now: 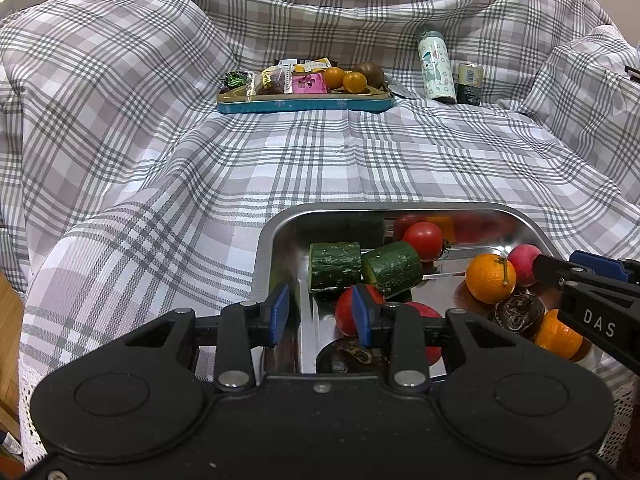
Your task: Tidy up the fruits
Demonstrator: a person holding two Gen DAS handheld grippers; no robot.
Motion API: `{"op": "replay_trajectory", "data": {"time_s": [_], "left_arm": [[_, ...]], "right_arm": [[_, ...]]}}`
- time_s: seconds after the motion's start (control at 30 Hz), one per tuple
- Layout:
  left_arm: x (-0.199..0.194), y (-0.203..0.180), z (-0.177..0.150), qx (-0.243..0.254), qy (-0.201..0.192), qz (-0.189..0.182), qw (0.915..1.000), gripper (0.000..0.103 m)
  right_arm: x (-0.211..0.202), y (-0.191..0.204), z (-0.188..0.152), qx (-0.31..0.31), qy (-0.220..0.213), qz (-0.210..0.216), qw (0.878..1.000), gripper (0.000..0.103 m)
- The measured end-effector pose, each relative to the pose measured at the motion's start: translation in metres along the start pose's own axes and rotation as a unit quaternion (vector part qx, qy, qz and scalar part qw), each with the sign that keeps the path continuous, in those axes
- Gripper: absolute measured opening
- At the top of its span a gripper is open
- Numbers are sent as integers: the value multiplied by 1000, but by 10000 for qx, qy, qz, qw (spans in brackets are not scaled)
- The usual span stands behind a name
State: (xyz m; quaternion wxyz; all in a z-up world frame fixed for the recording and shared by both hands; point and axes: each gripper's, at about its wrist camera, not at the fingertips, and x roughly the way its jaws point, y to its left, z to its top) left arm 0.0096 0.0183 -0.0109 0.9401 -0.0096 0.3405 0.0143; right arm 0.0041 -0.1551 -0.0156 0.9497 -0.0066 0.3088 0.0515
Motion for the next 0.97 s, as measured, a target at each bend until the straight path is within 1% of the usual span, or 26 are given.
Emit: {"op": "replay_trajectory", "data": {"time_s": [0.33, 0.63, 0.87, 0.97], "left_arm": [[-1, 4, 2, -138, 13, 8, 9999, 43], [-1, 1, 1, -92, 0, 9, 10000, 43], [-5, 2, 3, -109, -113, 9, 9999, 43], [-7, 2, 4, -115, -123, -57, 9998, 43]], "right_arm": [[0, 0, 0, -6, -5, -4, 10000, 37], [-1, -1, 0, -90, -5, 42, 10000, 37], [0, -3, 0, -131, 33, 108, 9999, 37], [0, -4, 1, -132, 54, 129, 9998, 38]]}}
